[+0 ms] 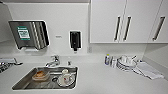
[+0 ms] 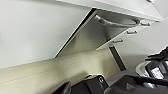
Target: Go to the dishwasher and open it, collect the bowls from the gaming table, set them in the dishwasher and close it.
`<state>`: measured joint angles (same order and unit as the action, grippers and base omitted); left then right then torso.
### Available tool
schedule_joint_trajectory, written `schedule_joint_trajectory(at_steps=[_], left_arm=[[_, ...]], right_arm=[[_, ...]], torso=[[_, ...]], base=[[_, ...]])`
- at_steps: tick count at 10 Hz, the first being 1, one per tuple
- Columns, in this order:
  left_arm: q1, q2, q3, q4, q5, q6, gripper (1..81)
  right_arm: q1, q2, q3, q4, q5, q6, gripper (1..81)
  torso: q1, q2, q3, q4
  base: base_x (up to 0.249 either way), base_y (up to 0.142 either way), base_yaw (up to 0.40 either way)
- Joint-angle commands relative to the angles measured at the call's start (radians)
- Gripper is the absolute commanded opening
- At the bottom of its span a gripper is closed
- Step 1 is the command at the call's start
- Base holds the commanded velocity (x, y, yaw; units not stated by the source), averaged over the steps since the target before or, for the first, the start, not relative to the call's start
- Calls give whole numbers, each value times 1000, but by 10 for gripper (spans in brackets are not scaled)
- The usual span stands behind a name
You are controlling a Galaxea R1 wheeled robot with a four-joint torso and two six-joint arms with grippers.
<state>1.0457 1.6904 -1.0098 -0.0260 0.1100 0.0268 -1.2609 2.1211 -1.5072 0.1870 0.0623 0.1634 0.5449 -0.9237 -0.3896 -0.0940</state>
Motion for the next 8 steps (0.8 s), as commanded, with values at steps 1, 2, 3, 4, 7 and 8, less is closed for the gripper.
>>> schedule_joint_trajectory(at_steps=[1, 2, 3, 4, 7, 8], left_arm=[[-92, -56, 20, 6, 34, 2, 811], [-103, -67, 29, 6, 36, 4, 811], [-109, -86, 57, 17, 34, 4, 811], [-112, -109, 98, 21, 22, 13, 811], [-174, -145, 200, 29, 30, 12, 811], [-174, -144, 230, 35, 31, 15, 811]], right_arm=[[91, -56, 39, 9, -39, 10, 811], [97, -59, 46, 9, -39, 15, 811], [100, -62, 53, 9, -39, 15, 811], [100, -62, 52, 9, -39, 15, 811], [100, -62, 39, 11, -39, 16, 811], [106, -60, 32, 9, -39, 30, 811]], torso=[[63, -97, 3, 0], [78, -124, -20, 0], [93, -148, -26, 0], [110, -176, -34, 0], [175, -280, -37, 0], [196, -313, -37, 0]], base=[[0, 0, 0], [0, 0, 0], [0, 0, 0], [0, 0, 0], [0, 0, 0], [0, 0, 0]])
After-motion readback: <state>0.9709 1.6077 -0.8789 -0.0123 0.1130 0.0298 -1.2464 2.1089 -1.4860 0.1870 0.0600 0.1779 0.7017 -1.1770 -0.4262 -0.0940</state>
